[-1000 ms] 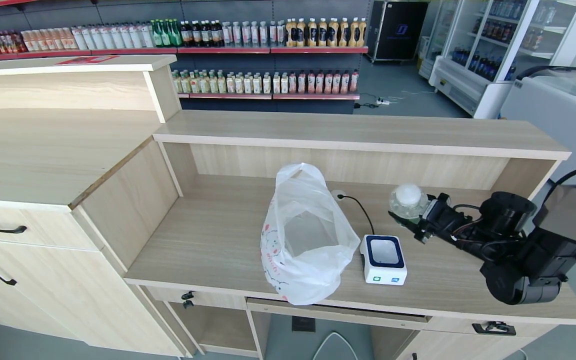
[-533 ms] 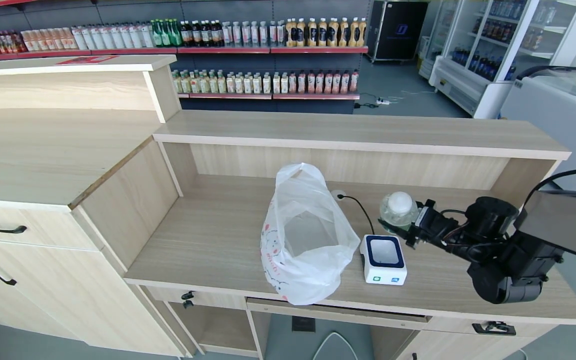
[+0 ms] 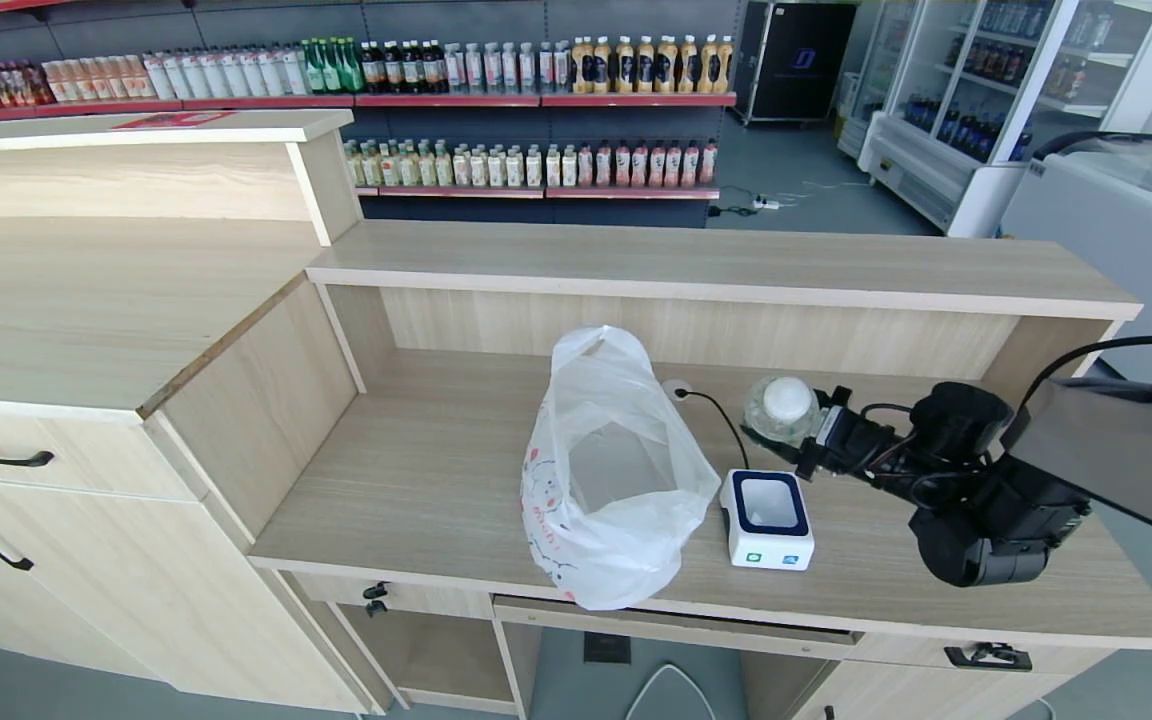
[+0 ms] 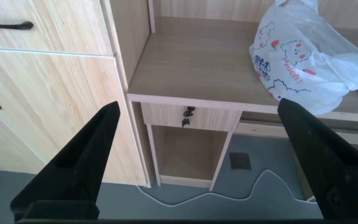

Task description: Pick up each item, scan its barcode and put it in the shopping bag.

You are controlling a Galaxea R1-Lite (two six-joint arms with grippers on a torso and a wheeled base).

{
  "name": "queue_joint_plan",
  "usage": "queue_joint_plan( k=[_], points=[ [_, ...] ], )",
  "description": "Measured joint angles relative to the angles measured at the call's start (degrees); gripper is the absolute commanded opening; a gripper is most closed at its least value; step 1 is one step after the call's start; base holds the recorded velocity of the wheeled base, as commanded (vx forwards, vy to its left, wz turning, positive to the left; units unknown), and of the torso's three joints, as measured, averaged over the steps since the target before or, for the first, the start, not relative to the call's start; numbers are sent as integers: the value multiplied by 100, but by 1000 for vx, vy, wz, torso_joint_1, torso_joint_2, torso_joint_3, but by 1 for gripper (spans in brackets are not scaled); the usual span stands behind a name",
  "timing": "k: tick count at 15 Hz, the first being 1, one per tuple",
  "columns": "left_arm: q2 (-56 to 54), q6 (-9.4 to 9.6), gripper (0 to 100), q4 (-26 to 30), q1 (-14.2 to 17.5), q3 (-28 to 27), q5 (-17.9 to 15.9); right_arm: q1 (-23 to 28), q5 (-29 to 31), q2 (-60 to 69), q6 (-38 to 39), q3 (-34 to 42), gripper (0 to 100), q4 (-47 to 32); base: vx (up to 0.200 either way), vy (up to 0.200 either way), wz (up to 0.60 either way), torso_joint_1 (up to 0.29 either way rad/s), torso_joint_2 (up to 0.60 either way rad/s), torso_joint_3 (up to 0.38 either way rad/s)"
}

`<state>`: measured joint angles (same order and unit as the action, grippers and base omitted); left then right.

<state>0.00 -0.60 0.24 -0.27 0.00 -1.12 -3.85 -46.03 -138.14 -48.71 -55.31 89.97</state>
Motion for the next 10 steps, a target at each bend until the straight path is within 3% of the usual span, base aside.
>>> queue_joint_plan(
  k=[10],
  points=[
    [0,0,100,2,0,0,0,-41,-417,-428,5,-414,0,-5,0,0,0,0,0,0]
  ],
)
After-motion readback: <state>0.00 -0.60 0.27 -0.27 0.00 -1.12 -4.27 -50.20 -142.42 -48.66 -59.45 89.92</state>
